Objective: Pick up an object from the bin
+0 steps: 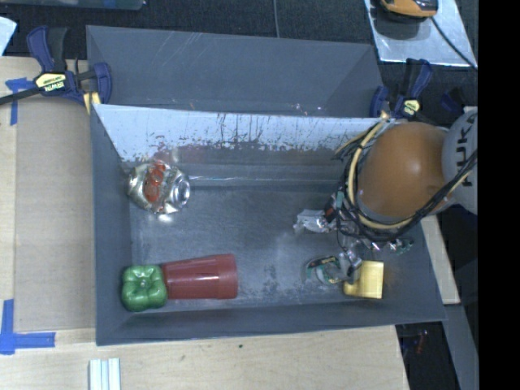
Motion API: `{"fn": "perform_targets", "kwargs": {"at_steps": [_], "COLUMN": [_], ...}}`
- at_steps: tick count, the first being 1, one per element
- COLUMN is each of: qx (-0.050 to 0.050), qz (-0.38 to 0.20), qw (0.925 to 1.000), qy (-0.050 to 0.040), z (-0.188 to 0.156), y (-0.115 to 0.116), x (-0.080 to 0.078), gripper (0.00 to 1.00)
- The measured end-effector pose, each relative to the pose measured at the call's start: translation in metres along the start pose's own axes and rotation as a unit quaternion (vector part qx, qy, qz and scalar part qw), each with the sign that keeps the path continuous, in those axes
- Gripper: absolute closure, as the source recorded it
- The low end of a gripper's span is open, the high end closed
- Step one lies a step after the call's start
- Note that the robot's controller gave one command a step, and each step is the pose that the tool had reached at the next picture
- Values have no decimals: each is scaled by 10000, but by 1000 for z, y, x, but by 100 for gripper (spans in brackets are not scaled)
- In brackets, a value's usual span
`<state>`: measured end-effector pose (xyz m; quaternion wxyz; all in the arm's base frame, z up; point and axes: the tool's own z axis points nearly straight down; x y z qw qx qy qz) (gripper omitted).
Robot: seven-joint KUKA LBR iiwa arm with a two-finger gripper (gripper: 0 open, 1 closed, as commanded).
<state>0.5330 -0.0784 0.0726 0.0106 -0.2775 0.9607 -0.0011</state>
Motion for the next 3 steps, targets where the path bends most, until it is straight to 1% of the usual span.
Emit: {"fn": "perform_targets", "kwargs": {"at_steps": [1,2,3], "qx": [21,20,12], "qz": [-732,-728,-1448], "qw": [9973,9973,9895], "qy": [-19,-19,-13], "z": [-1,-1,-21], "y": [25,25,35], "x": [-38,-38,-50], "gripper": [100,100,100]}}
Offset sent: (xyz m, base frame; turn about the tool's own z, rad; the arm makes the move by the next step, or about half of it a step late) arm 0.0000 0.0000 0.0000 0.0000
